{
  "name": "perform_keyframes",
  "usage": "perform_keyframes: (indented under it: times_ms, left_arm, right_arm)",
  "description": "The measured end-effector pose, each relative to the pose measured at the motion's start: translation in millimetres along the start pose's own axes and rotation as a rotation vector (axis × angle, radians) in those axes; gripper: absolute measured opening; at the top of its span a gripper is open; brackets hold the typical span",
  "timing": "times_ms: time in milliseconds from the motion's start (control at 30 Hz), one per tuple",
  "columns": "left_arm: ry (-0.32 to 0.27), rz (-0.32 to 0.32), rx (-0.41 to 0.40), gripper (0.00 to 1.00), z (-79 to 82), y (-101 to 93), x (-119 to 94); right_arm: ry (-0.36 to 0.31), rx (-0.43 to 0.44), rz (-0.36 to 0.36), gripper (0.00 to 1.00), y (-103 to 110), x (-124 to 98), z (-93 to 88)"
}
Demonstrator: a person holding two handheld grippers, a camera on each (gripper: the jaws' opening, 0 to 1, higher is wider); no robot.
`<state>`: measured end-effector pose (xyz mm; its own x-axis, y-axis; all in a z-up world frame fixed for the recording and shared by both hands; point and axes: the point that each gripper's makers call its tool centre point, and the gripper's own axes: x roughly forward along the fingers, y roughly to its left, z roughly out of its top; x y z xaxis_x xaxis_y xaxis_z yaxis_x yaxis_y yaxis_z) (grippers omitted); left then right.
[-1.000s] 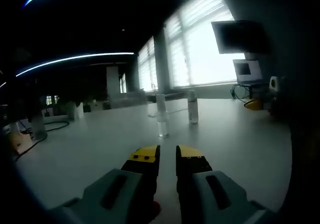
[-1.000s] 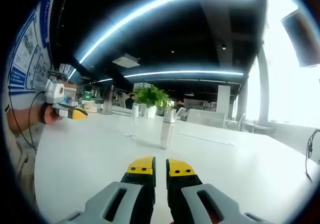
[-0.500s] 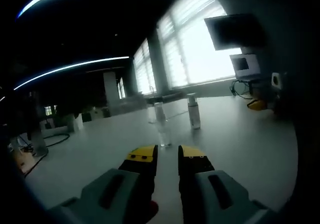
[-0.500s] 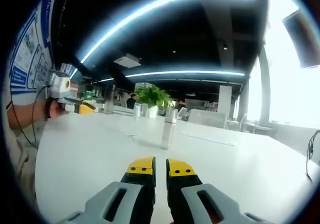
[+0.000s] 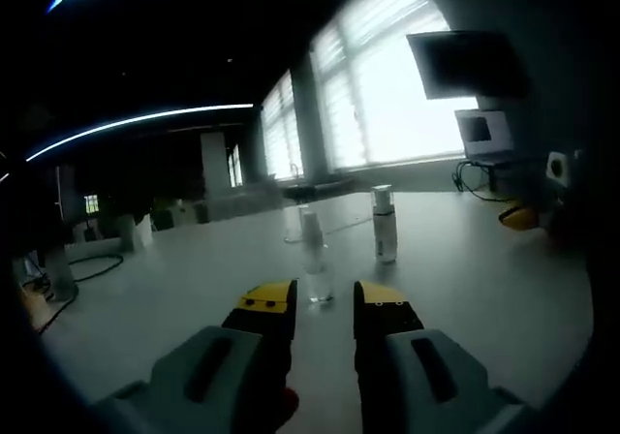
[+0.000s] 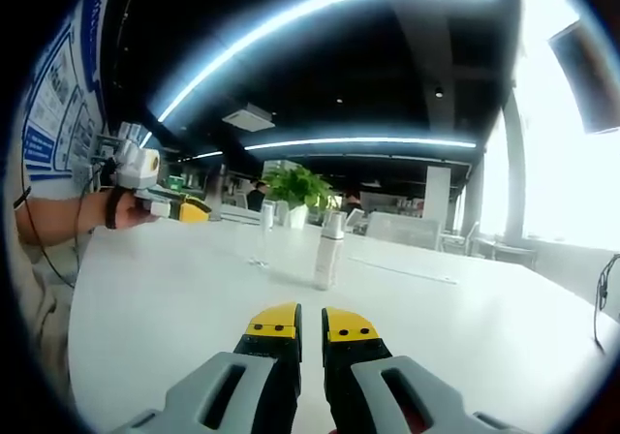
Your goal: Clamp pump bottle remove cover press pump head put on cover
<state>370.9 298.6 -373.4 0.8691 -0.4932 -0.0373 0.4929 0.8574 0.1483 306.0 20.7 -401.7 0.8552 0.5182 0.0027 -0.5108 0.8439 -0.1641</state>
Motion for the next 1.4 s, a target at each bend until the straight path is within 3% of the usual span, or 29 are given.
perform_keyframes:
  times_ms: [167, 433, 733, 833, 1067, 1400]
  left_arm:
    - [0.012, -0.002, -0.008, 0.18, -3.4, -0.4, 14.4]
    - [0.018, 0.009, -0.084, 0.21, -7.4, 9.7, 35.3]
    - [0.037, 0.0, -0.045, 0.22, -12.2, 7.3, 67.2]
    - [0.043, -0.008, -0.09, 0.24, -17.9, 8.8, 77.4]
    - [0.065, -0.032, -0.11, 0.28, -27.1, 8.9, 95.9]
    - [0.068, -0.054, -0.074, 0.31, -32.2, 2.6, 117.6]
  right_arm:
    - [-0.005, -0.001, 0.004, 0.04, 0.5, 0.1, 0.8]
    - [-0.001, 0.001, 0.006, 0.04, 1.8, 0.1, 0.3]
    - [-0.005, 0.0, 0.005, 0.04, 3.2, -0.6, 1.5]
    - [-0.003, -0.001, 0.01, 0.04, 3.8, -0.3, 1.2]
    - [-0.006, 0.0, 0.012, 0.04, 3.9, -0.1, 1.7]
    - [-0.009, -0.002, 0.013, 0.04, 4.1, -0.3, 2.1]
